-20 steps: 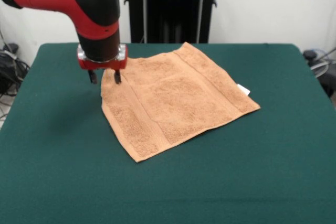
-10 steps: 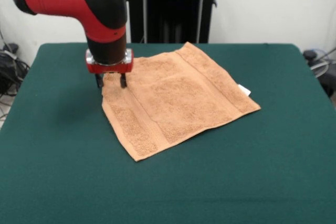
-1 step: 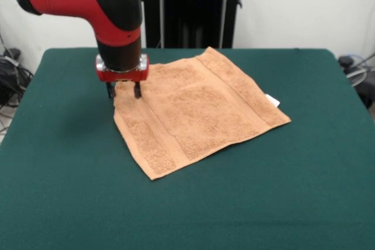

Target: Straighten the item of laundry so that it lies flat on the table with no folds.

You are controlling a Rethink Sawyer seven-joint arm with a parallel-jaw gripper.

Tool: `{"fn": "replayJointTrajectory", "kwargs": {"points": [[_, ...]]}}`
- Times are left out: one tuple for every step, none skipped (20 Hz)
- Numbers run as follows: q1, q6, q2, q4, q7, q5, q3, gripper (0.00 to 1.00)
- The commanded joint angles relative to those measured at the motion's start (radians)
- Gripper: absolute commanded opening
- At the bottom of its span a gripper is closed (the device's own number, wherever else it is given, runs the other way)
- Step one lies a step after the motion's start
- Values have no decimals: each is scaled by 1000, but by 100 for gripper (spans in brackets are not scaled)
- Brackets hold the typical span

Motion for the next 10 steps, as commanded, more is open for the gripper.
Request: {"fn": "replayJointTrajectory", "kwargs": {"points": [[4, -63, 142, 38, 47, -82, -45, 0], [5, -59, 142, 37, 49, -78, -44, 0], [5, -55, 142, 36, 51, -74, -43, 0], [5, -51, 142, 35, 52, -70, -42, 0], [8, -45, 140, 34, 54, -67, -43, 0], [11, -39, 140, 32, 56, -64, -43, 0], [13, -33, 140, 30, 55, -61, -42, 0], [14, -29, 140, 29, 56, -59, -42, 0], [15, -27, 140, 27, 54, -58, -41, 0], [16, -23, 140, 25, 55, -56, -40, 0]]}}
